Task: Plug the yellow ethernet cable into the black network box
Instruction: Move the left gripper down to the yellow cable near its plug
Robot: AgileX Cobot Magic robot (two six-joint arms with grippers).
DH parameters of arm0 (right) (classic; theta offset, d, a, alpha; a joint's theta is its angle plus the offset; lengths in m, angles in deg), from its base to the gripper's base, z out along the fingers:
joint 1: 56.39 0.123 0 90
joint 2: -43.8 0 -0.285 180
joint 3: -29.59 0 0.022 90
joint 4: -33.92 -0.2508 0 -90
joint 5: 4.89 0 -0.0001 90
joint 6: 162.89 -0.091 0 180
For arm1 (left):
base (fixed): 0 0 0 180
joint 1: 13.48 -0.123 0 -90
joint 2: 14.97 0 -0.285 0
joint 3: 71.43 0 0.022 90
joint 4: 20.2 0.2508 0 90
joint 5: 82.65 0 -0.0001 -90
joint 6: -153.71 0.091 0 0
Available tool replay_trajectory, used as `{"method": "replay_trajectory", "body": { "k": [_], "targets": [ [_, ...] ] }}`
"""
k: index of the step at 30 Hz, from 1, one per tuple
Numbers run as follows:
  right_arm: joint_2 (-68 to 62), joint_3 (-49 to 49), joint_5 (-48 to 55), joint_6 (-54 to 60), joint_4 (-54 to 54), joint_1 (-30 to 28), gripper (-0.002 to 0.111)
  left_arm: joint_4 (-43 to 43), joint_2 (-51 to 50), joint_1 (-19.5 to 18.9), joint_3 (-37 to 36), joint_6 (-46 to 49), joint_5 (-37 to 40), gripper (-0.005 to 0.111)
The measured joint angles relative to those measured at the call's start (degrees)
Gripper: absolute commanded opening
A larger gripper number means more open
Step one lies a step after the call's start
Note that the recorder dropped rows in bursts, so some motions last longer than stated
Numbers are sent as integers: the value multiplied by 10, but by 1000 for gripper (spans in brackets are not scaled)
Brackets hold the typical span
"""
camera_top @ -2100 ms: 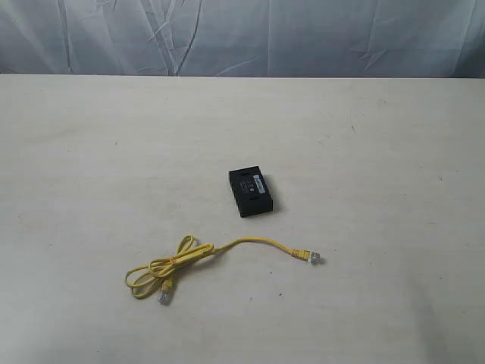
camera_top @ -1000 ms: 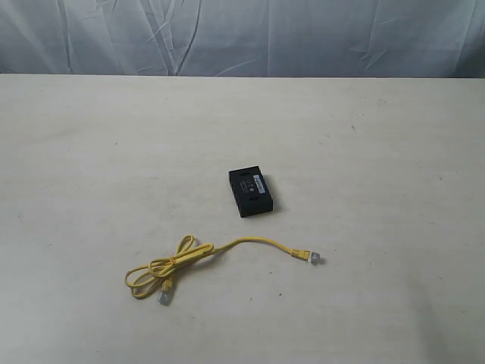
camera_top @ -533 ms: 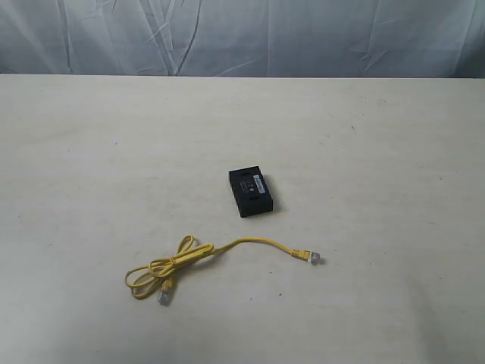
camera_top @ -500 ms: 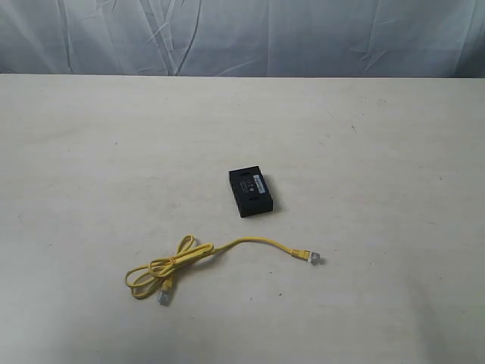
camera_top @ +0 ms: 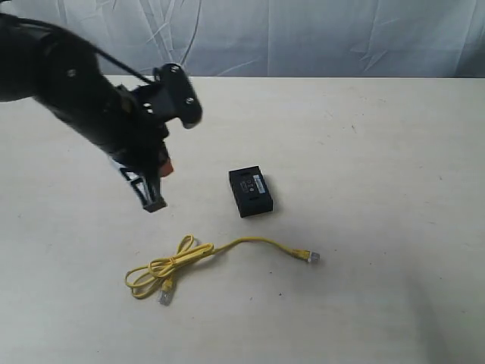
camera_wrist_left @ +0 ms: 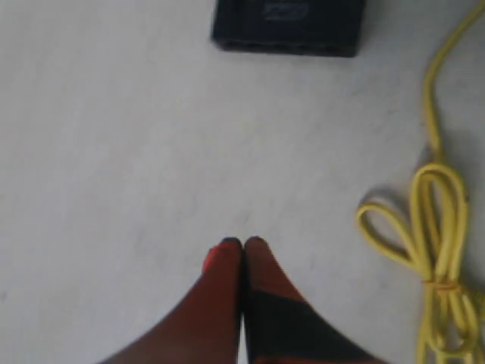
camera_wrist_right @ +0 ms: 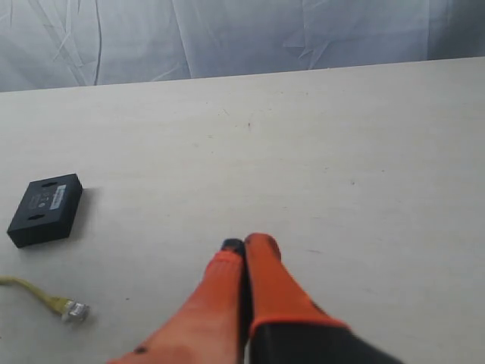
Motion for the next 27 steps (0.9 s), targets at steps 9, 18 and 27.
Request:
{"method": "replay_trajectory", "body": {
  "k": [9, 18, 27],
  "targets": [
    [0, 0, 0, 0, 0, 0, -1, -97, -164, 54, 182, 176, 128, 0],
    [0, 0, 0, -1, 0, 0, -1, -101, -230, 118, 233, 234, 132, 6],
    [0, 0, 0, 0, 0, 0, -1, -102, -236, 147, 237, 310, 119, 32]
  ]
}}
